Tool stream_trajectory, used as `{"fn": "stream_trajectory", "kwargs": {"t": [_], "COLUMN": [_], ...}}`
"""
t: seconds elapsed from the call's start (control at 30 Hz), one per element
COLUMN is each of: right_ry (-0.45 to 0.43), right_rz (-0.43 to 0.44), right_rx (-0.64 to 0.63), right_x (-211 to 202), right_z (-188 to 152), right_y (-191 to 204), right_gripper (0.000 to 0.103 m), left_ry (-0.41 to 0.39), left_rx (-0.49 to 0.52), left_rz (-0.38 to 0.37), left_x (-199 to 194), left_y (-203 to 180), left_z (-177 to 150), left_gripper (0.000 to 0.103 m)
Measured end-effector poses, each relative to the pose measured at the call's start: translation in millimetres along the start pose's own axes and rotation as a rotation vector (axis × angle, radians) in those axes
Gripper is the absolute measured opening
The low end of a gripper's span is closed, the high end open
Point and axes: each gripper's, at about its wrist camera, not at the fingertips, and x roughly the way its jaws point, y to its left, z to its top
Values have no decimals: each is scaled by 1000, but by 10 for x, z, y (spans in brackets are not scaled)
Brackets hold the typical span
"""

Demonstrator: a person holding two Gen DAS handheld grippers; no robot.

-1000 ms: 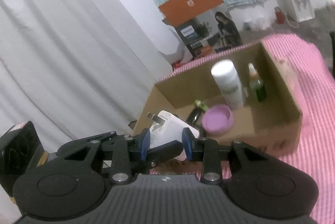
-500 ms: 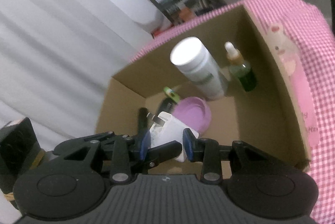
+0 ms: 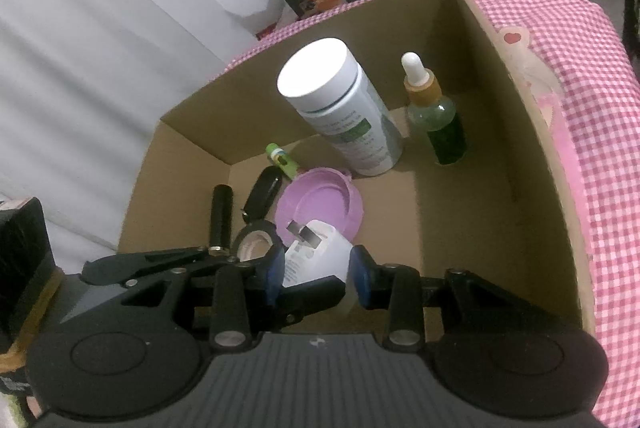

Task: Organize rigid objects
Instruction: 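Lift the charger and carry it down into the box, then open the right gripper to drop the charger in the box, then withdraw the right gripper from the box toward the gold compact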

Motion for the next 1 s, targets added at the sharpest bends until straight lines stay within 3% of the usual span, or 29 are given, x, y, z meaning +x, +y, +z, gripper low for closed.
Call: {"fn": "stream_trajectory", "kwargs": {"t": [0.27,0.33,0.4,0.53,0.6,0.7,0.83,1.0], "right_ry": [-27,-34,-47,-103,-135,-191,-267,-356], "right_rz": [-25,-25,-20,-4,1,3,-11,-68], "right_rx": [-20,-19,-19,-34,-46,-67,-100,-154], "right_x": [-31,-48,-88,-261,-374,-579,-862,-1148], "right_z": [-24,-26,-32,-72,-97,-157,-288,-521], "right_y": [7,17,34,115,172,266,398,573], "right_gripper": [43,43,43,43,43,43,43,44], "left_ry": [-44,-69,-105,-176,-213,-284,-333,-336], "left_rx": [9,14,19,26,21,2,-29,-103], "left_rz": [-20,-22,-23,-23,-26,-30,-40,-39], "left_x": [-107,-177,-265,-517,-665,-914,-1162,-1337], "left_y": [-36,-56,-73,-81,-74,-34,40,167], "left_z": [-19,-27,-42,-92,-136,-254,-419,-681], "left_gripper": [33,43,62,75,89,101,103,103]}}
